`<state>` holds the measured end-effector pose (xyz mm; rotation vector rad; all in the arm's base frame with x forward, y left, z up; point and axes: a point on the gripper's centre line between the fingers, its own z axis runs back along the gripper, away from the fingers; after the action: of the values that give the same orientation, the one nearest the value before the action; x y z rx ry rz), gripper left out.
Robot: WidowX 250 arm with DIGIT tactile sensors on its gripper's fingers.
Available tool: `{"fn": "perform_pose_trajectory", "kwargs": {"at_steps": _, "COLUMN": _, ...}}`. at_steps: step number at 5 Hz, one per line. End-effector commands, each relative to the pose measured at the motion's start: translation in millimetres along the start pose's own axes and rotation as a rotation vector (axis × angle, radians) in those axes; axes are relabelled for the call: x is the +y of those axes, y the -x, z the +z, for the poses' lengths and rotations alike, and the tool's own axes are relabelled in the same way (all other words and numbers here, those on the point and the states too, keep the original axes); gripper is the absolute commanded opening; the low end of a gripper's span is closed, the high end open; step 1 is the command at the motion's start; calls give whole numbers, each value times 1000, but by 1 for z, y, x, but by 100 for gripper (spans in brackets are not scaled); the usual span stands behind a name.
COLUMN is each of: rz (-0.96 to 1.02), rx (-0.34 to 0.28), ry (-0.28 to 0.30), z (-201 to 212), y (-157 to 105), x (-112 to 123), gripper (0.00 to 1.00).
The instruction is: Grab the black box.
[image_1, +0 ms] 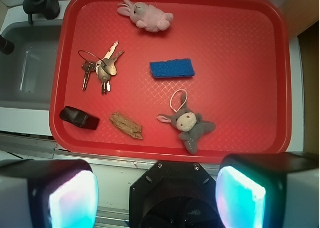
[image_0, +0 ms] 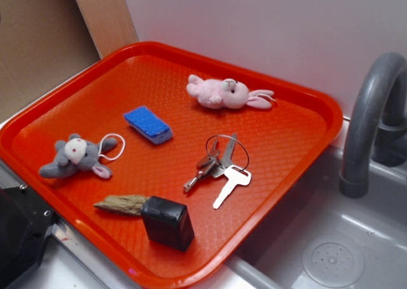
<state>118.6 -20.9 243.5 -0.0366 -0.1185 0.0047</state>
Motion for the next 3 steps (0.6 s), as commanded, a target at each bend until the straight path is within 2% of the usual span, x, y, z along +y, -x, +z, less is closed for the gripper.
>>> {"fn": "perform_pose_trajectory", "kwargs": {"at_steps": 1, "rz": 0, "rx": 0, "ry": 0, "z": 0, "y": 0, "x": 0, "gripper": 100}}
{"fn": "perform_pose_trajectory", "kwargs": {"at_steps": 2, "rz": -45, "rx": -32, "ry": -25, "z": 0, "y": -12, "x": -2, "gripper": 100}}
{"fn": "perform_pose_trajectory", "kwargs": {"at_steps": 3, "rz": -176, "rx": -80, "ry": -58, "z": -5, "y": -32, "x": -16, "gripper": 100}}
